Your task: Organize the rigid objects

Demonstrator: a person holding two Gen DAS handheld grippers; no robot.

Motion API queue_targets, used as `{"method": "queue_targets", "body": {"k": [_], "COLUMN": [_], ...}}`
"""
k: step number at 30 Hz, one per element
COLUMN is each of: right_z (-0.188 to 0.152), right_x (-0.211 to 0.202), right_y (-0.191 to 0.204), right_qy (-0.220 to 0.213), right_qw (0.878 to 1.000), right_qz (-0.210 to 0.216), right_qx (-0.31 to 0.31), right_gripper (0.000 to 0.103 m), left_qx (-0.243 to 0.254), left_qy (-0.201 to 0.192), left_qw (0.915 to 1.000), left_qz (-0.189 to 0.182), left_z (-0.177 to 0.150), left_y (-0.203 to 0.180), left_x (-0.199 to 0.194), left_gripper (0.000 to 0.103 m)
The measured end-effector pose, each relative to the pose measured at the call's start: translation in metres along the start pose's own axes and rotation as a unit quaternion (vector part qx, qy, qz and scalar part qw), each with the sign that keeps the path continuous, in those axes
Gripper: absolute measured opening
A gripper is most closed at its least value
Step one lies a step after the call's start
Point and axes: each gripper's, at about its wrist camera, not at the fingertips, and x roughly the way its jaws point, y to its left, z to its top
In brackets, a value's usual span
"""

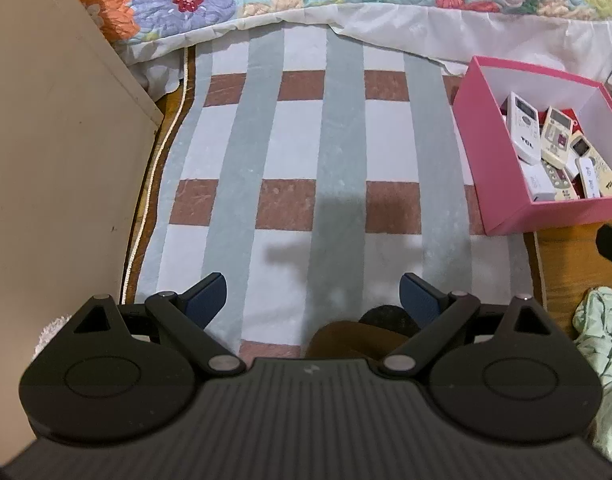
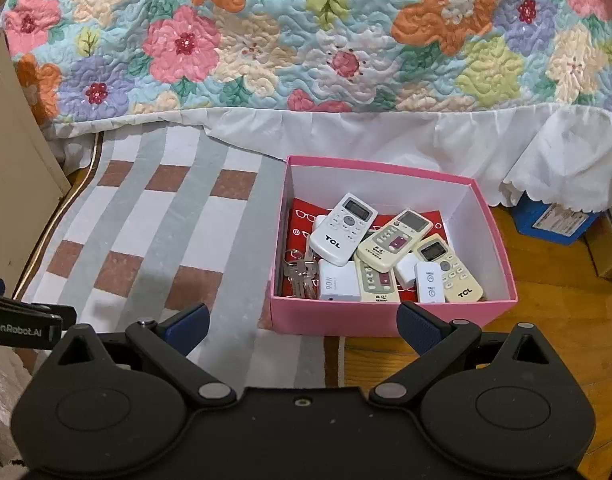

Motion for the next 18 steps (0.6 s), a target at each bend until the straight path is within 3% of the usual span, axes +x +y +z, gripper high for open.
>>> {"method": "queue_targets", "body": {"k": [18], "right_z": [0.0012], "right_x": [-0.0045], "right_y": [-0.0022], "right_qy": [0.001], "right_qw": [1.0], "right_qz": [-0.017], "right_qx": [0.011], "right_gripper": [0.102], "left_qx": [0.005], "left_qy": [-0.02], "left_qw": [0.9997], "left_qz": [0.012], "left_z": [0.0024], "left_y": [0.0004], "left_x": [-0.0051], "left_gripper": [0.094]}}
